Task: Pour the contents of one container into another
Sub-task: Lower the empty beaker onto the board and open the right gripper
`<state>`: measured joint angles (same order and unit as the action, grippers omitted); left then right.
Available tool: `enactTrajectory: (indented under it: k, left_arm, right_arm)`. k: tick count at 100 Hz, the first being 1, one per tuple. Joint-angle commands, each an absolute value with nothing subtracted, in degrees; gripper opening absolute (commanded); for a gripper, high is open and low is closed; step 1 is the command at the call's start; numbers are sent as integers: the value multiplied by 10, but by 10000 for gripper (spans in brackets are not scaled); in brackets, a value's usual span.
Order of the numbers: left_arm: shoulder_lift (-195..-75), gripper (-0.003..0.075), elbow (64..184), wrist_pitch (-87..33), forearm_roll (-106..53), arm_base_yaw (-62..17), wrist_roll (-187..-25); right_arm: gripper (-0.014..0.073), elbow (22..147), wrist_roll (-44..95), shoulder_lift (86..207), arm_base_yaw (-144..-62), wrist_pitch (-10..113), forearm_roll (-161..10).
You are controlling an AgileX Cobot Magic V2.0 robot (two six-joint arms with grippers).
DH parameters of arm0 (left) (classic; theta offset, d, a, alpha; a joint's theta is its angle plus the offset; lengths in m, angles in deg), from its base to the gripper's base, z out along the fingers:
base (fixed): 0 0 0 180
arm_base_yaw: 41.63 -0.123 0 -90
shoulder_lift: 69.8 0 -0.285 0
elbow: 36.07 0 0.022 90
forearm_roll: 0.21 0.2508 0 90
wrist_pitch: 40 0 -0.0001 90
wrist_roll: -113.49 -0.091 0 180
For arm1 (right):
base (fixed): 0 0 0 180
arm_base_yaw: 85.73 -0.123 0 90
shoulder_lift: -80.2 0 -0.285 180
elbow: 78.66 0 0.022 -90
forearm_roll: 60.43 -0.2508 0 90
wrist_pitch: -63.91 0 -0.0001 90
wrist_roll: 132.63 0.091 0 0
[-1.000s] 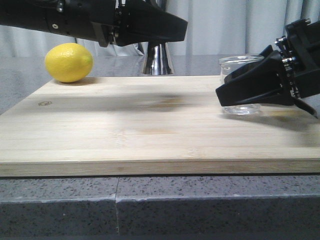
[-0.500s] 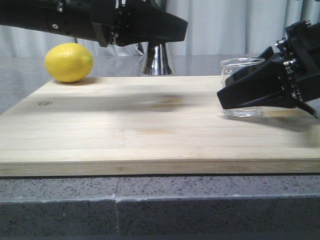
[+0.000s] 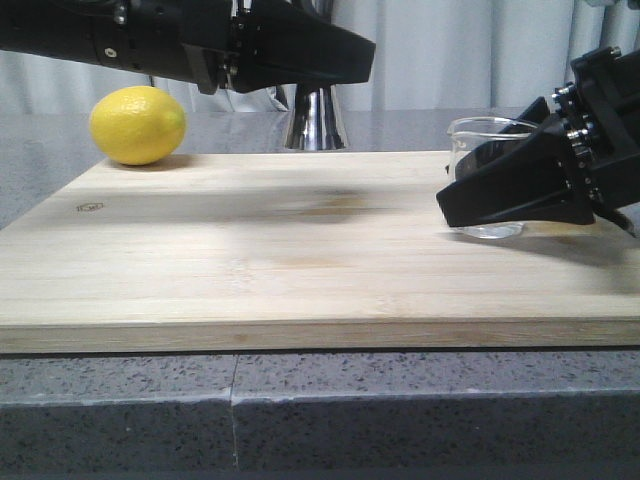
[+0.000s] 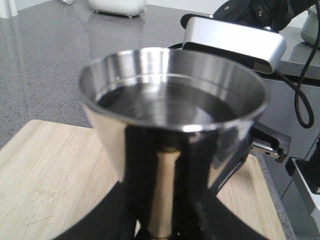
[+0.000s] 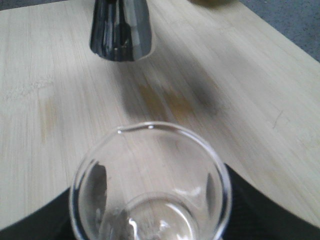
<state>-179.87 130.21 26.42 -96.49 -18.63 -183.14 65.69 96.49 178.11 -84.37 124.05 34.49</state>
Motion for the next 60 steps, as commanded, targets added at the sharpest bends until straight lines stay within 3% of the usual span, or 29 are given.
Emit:
enactTrajectory:
  k: [1, 60]
  left_arm:
    - [-1768, -19, 1320, 334, -1011, -187, -1828]
    - [-1768, -19, 1320, 334, -1011, -187, -1828]
  right_arm:
    - [463, 668, 960, 1765, -844, 1259, 313]
    - [545, 684, 960, 1765, -844, 1304, 231]
